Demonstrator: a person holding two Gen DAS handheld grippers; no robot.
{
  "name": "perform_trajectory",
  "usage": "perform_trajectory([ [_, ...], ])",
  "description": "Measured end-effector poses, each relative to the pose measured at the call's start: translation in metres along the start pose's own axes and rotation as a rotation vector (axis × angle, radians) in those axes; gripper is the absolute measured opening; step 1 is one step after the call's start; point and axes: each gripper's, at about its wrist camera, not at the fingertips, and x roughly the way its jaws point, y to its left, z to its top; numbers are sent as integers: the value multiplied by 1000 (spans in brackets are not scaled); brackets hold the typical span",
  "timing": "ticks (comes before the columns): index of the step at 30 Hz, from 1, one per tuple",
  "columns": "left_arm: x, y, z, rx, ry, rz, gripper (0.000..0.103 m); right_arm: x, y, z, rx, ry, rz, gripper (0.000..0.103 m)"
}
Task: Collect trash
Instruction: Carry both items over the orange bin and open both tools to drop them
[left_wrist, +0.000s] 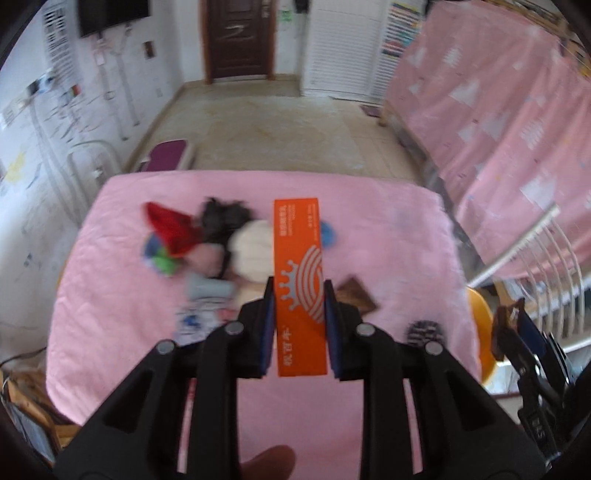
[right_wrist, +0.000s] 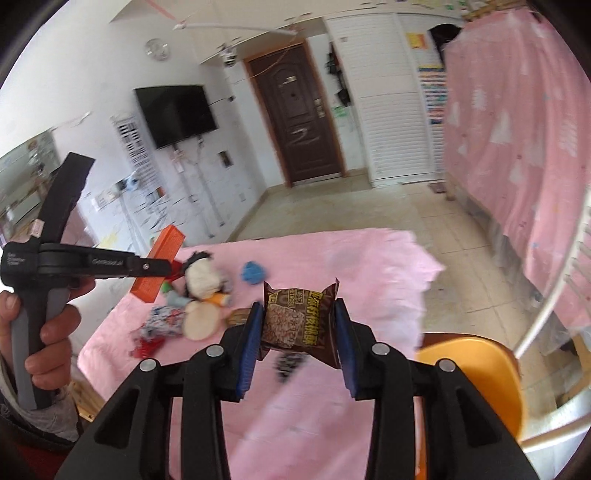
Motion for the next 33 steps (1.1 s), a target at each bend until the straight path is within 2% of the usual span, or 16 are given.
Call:
perform_trajectory([
  [7, 19, -115, -6, 205, 48, -203, 22, -31, -66, -11, 77, -36, -173, 28],
  [11, 35, -175, -19, 293, 94, -299, 22, -48, -97, -24, 116, -43, -241, 28],
  [14, 52, -207, -27, 338, 143, -343, 22, -52, -112, -34, 143, -40, -279, 28],
  [18, 70, -242, -38, 380, 185, -353, 23, -56, -134, -44, 182, -33, -293, 28],
  [19, 72, -246, -41, 388, 192, -355, 25, -56, -137, -46, 190, -31, -293, 28],
  [21, 78, -259, -44, 403, 197, -350, 42, -56, -141, -51, 197, -27, -289, 28],
  [23, 79, -261, -44, 410, 199, -351, 51, -52, -142, -53, 200, -14, -284, 28],
  [25, 77, -258, -45, 415, 193, -342, 53, -46, -142, -54, 199, 4, -282, 29],
  [29, 71, -244, -39, 392, 183, -337, 53, -33, -139, -55, 190, 35, -285, 41],
  [33, 58, -222, -30, 356, 149, -338, 53, -21, -133, -52, 182, 59, -290, 47],
])
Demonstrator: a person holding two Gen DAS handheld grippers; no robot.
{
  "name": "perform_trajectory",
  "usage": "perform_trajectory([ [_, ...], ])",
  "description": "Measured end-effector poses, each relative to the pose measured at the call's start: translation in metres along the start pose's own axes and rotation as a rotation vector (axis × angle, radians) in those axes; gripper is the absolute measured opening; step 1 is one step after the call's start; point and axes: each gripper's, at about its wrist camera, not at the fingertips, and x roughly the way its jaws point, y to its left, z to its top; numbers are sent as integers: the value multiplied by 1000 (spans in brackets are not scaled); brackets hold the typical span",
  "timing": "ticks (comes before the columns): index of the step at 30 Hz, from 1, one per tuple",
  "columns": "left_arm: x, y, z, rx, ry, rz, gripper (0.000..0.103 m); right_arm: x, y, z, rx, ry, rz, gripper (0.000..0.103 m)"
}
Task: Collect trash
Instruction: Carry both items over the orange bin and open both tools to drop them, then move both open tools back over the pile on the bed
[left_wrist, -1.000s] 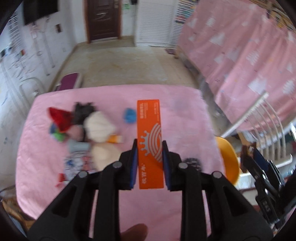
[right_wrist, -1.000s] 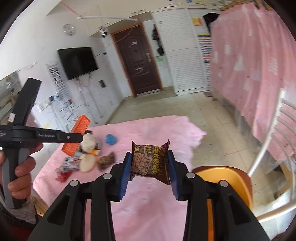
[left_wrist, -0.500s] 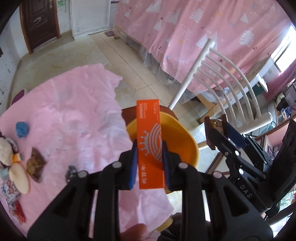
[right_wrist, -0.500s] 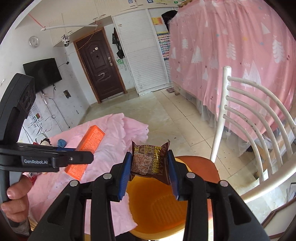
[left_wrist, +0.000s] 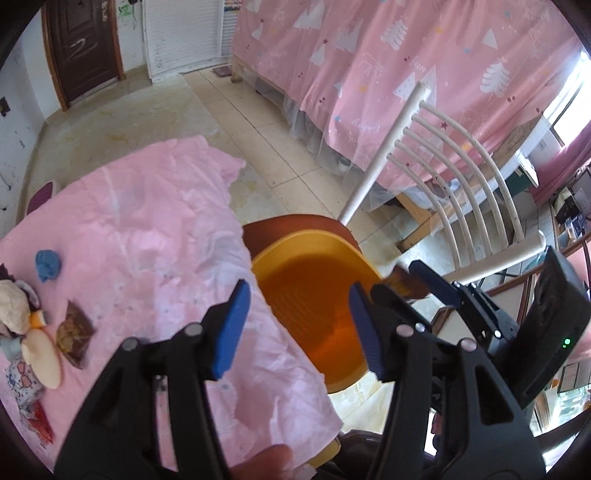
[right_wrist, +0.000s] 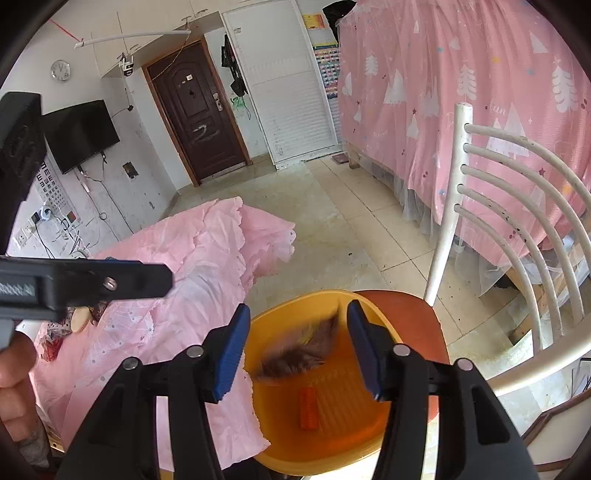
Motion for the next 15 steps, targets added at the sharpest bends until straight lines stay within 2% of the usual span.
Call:
perform_trajectory([
  [2, -11, 8, 0, -6, -26, 4, 53, 2, 4, 3, -2, 2, -4, 50],
  [8, -42, 42, -3, -51, -95, 31, 53, 4, 36, 18, -46, -12, 4, 51],
  [15, -79, 96, -10, -123, -162, 92, 53, 9, 100, 40, -139, -34, 36, 51],
])
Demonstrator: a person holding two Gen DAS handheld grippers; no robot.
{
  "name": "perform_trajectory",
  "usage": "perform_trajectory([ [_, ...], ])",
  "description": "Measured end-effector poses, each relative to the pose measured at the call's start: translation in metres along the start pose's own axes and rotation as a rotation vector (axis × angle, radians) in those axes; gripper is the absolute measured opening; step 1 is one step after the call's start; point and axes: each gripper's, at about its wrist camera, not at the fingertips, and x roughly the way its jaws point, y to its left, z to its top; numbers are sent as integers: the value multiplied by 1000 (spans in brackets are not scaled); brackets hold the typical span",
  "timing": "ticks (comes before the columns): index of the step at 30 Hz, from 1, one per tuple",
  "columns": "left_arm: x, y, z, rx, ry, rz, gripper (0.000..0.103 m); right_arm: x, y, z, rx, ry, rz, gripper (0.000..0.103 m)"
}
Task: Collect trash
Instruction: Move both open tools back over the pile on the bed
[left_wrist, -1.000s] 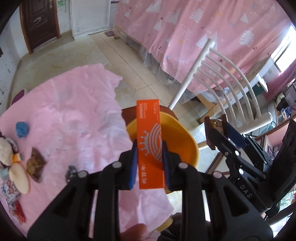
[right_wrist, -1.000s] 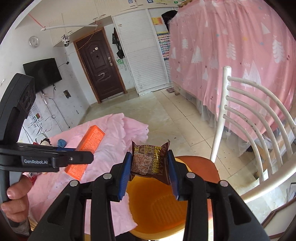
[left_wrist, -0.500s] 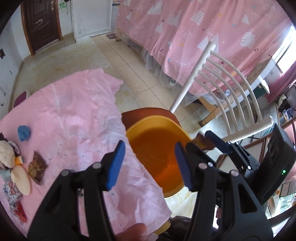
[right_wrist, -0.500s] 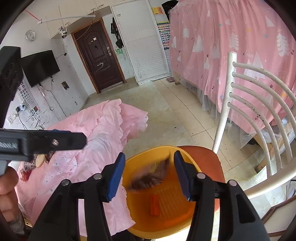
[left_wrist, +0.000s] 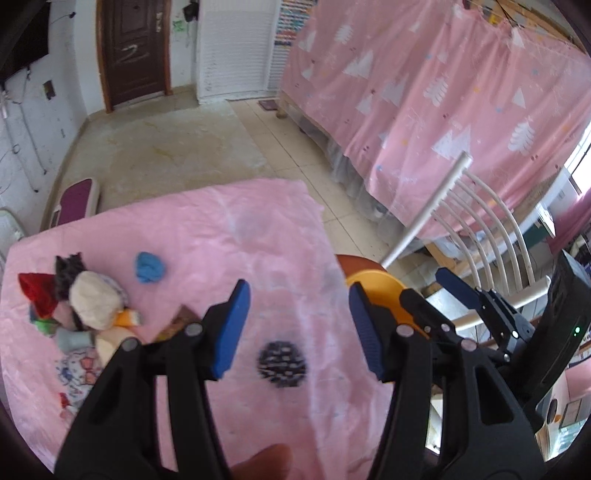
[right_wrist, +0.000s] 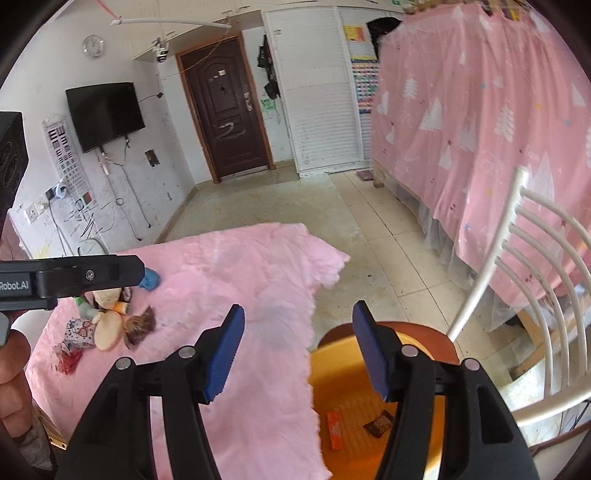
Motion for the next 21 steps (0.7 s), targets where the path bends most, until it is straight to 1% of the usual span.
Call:
perform_trajectory([
  [8, -30, 77, 0, -107, -58, 96, 53, 18, 73, 21, -104, 5, 53, 51],
  [10, -36, 96, -1, -138, -63, 131, 54, 23, 96, 25, -134, 8, 74, 51],
  [12, -41, 115, -2, -168, -70, 159, 57, 28, 113, 28, -157, 12, 90, 51],
  [15, -47, 142, -3, -212, -76, 205, 57, 39, 147, 31, -208, 26, 115, 51],
  [17, -51, 160, -4, -241, -76, 235, 57, 46, 162, 30, -229, 39, 133, 51],
  [19, -54, 176, -5, -259, -81, 272, 60, 54, 179, 29, -251, 57, 151, 51],
  [20, -56, 185, -6, -273, -84, 293, 64, 58, 188, 29, -261, 67, 161, 51],
  [21, -56, 193, -6, -289, -85, 310, 65, 62, 195, 29, -269, 76, 171, 51],
])
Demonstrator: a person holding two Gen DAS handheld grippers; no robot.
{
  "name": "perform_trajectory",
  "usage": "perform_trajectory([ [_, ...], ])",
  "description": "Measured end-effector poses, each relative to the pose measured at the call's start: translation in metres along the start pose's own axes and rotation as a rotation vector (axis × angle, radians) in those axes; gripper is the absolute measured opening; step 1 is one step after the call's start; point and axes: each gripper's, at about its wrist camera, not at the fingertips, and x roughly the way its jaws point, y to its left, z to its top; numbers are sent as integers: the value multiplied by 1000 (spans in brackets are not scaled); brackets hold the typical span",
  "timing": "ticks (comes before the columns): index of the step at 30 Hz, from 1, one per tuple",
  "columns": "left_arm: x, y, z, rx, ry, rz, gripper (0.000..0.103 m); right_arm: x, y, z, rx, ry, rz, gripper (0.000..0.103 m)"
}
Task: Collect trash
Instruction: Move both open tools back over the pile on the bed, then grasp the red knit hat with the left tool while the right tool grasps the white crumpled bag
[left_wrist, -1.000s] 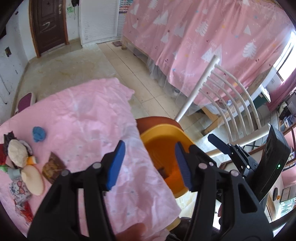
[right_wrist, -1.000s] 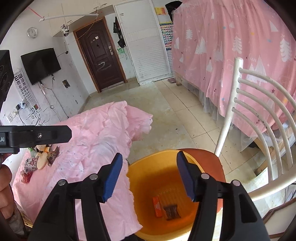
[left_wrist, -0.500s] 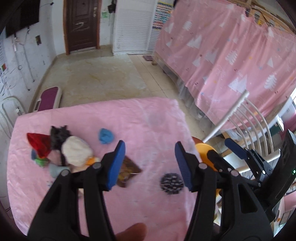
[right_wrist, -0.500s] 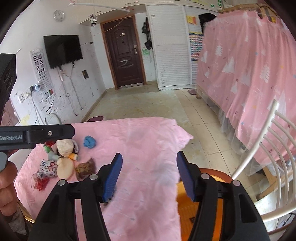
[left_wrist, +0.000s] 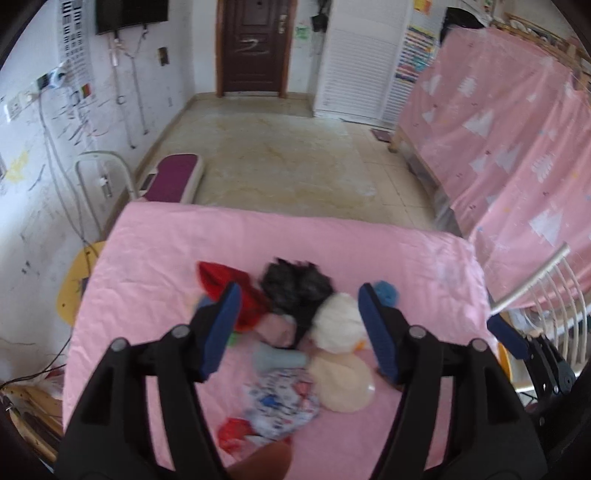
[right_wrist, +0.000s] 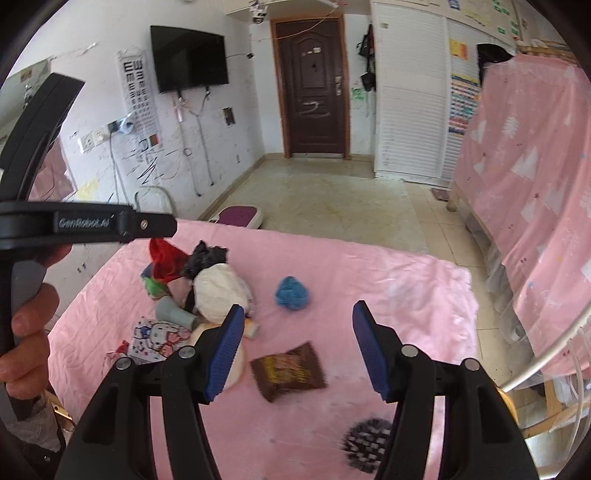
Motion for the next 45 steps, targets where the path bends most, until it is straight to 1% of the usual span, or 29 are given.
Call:
perform_trajectory([
  [6, 16, 40, 10, -77, 26, 57, 65, 28, 43, 6, -59, 47, 44, 51],
  [10, 32, 57, 10, -109, 66, 80, 65, 42, 57, 6, -81, 69, 61, 51],
  [14, 49, 71, 6, -142, 104, 80, 65, 56, 66, 8, -92, 89, 67, 54],
  [20, 71, 78, 10, -174, 150, -10, 65, 77, 72, 11, -94, 116, 66, 57],
  [22, 79, 78, 11, -178, 167, -26, 65, 84, 72, 12, -92, 128, 68, 57],
  [24, 87, 76, 12, -180, 185, -40, 57, 91, 71, 11, -89, 142, 69, 57],
  [25, 90, 75, 12, -183, 197, -50, 55, 94, 70, 11, -86, 147, 71, 57],
  [27, 96, 74, 12, -181, 214, -62, 38, 97, 68, 11, -81, 154, 76, 57],
  [28, 99, 72, 11, -177, 224, -66, 36, 99, 67, 11, -78, 157, 78, 57],
  [30, 102, 71, 9, -175, 229, -66, 27, 101, 64, 11, -72, 161, 85, 57],
  [33, 102, 68, 8, -167, 230, -63, 22, 103, 64, 11, -74, 167, 92, 56],
  [34, 101, 69, 7, -163, 227, -61, 22, 103, 64, 11, -78, 167, 97, 52],
  [35, 99, 68, 7, -158, 223, -60, 21, 103, 65, 11, -85, 167, 100, 47],
  [36, 98, 67, 7, -153, 219, -59, 19, 101, 69, 11, -92, 166, 99, 44],
  [40, 89, 61, 6, -135, 200, -53, 18, 95, 71, 9, -95, 149, 110, 43],
  [45, 72, 55, 5, -122, 164, -29, 17, 80, 64, 10, -86, 114, 112, 43],
])
